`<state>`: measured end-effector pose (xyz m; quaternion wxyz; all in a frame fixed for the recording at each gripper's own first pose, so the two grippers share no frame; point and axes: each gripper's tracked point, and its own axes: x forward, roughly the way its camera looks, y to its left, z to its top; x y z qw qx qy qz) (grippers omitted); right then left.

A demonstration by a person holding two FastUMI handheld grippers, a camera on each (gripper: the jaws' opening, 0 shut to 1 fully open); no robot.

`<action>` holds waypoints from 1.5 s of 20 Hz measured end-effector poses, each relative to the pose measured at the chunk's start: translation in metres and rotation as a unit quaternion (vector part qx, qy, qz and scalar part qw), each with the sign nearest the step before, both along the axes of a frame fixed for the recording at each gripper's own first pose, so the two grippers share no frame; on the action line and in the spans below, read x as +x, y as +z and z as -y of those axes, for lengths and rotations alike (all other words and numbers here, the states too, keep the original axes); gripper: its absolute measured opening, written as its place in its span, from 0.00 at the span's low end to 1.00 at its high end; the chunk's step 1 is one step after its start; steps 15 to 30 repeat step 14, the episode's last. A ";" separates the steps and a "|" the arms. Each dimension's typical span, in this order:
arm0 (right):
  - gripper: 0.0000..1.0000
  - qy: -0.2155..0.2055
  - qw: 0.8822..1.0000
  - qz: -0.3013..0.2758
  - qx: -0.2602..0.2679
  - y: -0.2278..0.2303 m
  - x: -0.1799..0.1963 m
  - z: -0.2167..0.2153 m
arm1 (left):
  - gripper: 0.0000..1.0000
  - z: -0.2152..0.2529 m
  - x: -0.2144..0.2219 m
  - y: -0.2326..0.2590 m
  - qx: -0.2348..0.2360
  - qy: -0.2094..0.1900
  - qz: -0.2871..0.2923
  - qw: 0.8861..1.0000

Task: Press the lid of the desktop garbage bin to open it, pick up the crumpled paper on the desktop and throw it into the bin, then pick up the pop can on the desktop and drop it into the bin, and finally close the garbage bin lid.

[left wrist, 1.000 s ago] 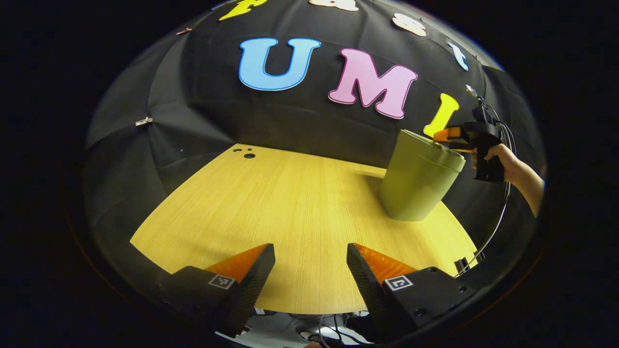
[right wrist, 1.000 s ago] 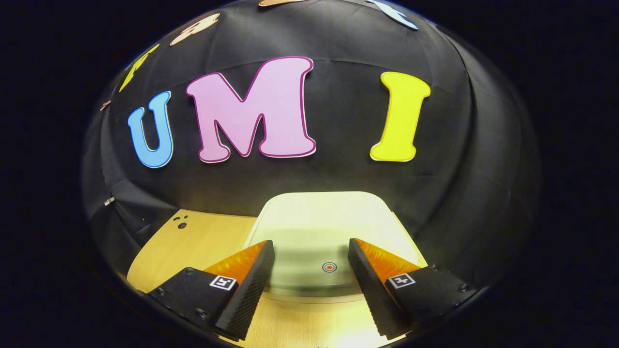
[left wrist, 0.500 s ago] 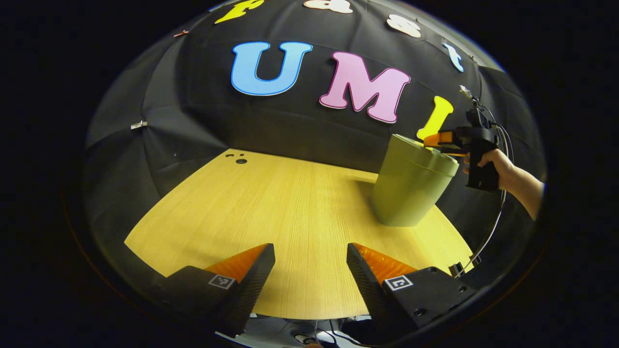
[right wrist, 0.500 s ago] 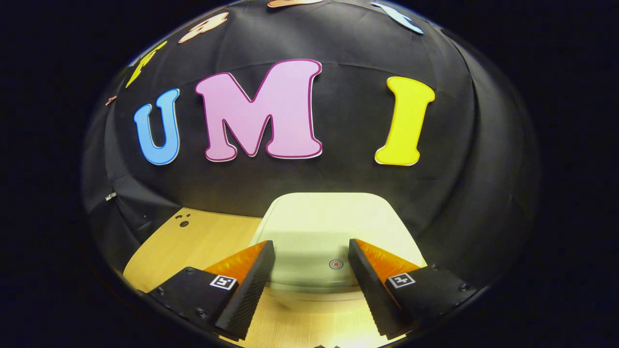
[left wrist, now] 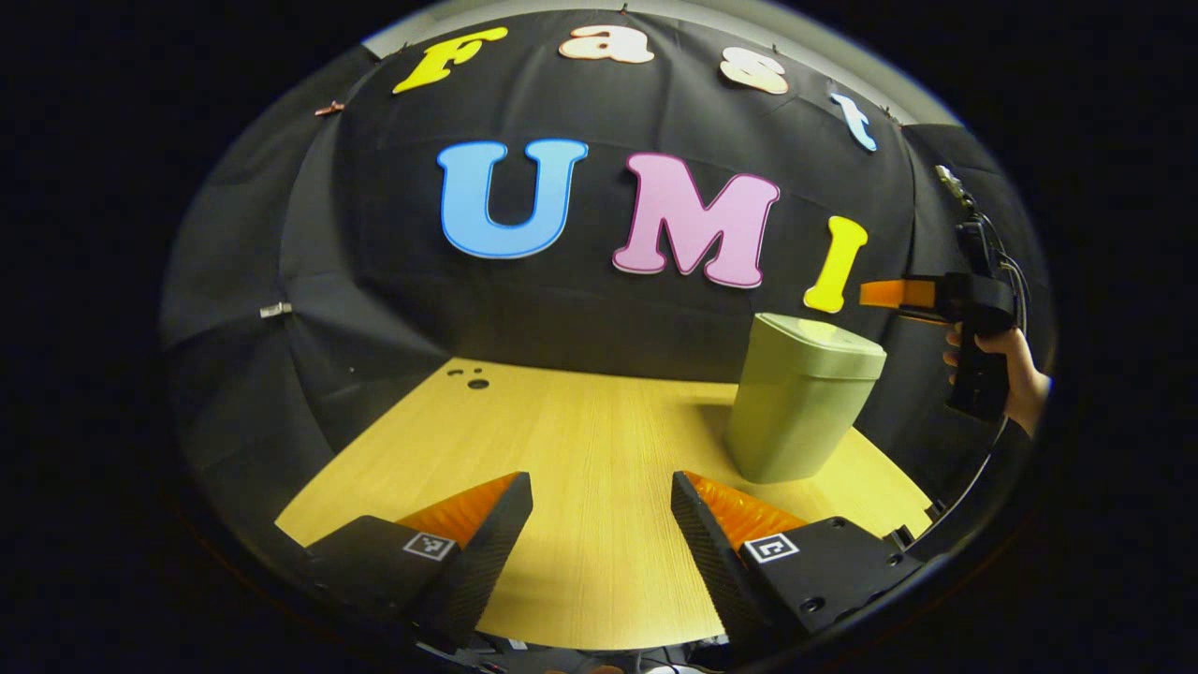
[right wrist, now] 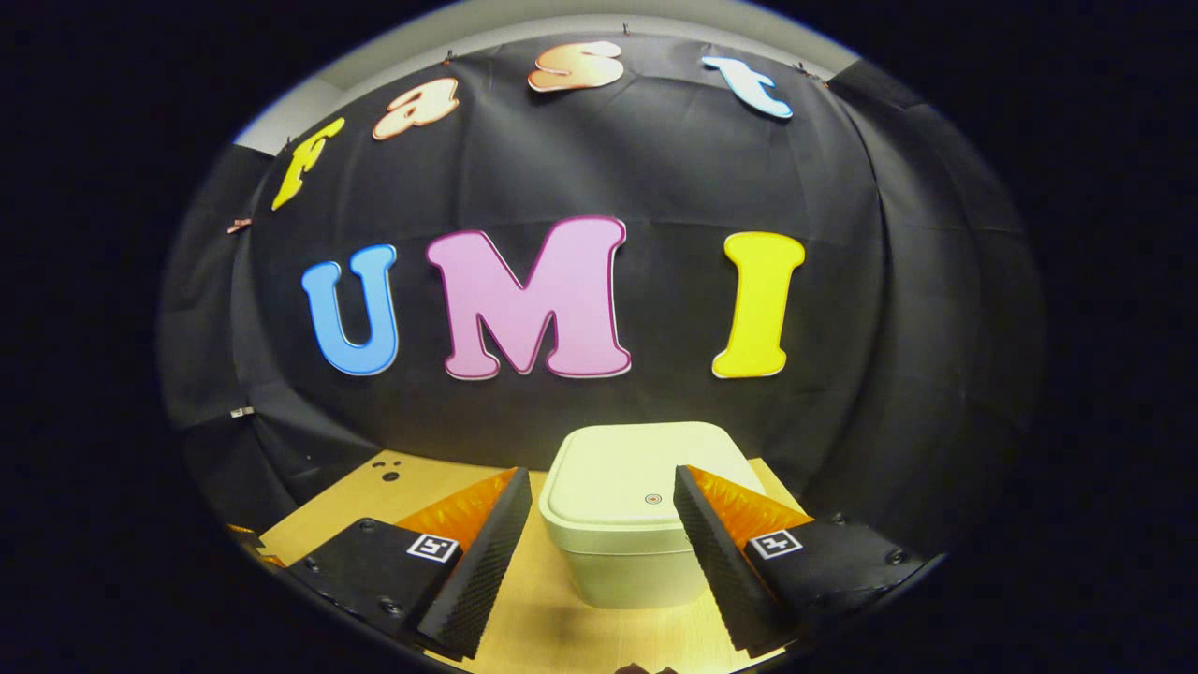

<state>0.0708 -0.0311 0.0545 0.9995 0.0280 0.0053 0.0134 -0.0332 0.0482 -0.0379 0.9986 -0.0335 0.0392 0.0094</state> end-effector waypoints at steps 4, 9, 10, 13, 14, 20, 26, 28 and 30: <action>0.96 0.008 1.000 0.022 -0.010 -0.001 -0.045 -0.011 | 0.96 -0.005 -0.010 0.030 -0.005 0.019 0.044 0.999; 0.96 0.018 1.000 -0.003 -0.004 -0.029 -0.082 -0.020 | 0.96 -0.016 -0.023 0.049 0.002 0.049 0.080 0.996; 0.96 0.017 1.000 -0.009 -0.002 -0.034 -0.086 -0.020 | 0.96 -0.016 -0.025 0.046 -0.001 0.046 0.077 0.996; 0.96 0.018 1.000 -0.021 -0.007 -0.045 -0.095 -0.018 | 0.96 -0.018 -0.027 0.044 -0.009 0.039 0.076 0.996; 0.96 0.016 1.000 -0.021 -0.011 -0.046 -0.097 -0.016 | 0.96 -0.019 -0.026 0.041 -0.012 0.039 0.075 0.996; 0.96 0.016 1.000 -0.021 -0.011 -0.046 -0.097 -0.016 | 0.96 -0.019 -0.026 0.041 -0.012 0.039 0.075 0.996; 0.96 0.016 1.000 -0.021 -0.011 -0.046 -0.097 -0.016 | 0.96 -0.019 -0.026 0.041 -0.012 0.039 0.075 0.996; 0.96 0.016 1.000 -0.021 -0.011 -0.046 -0.097 -0.016 | 0.96 -0.019 -0.026 0.041 -0.012 0.039 0.075 0.996; 0.96 0.016 1.000 -0.021 -0.011 -0.046 -0.097 -0.016 | 0.96 -0.019 -0.026 0.041 -0.012 0.039 0.075 0.996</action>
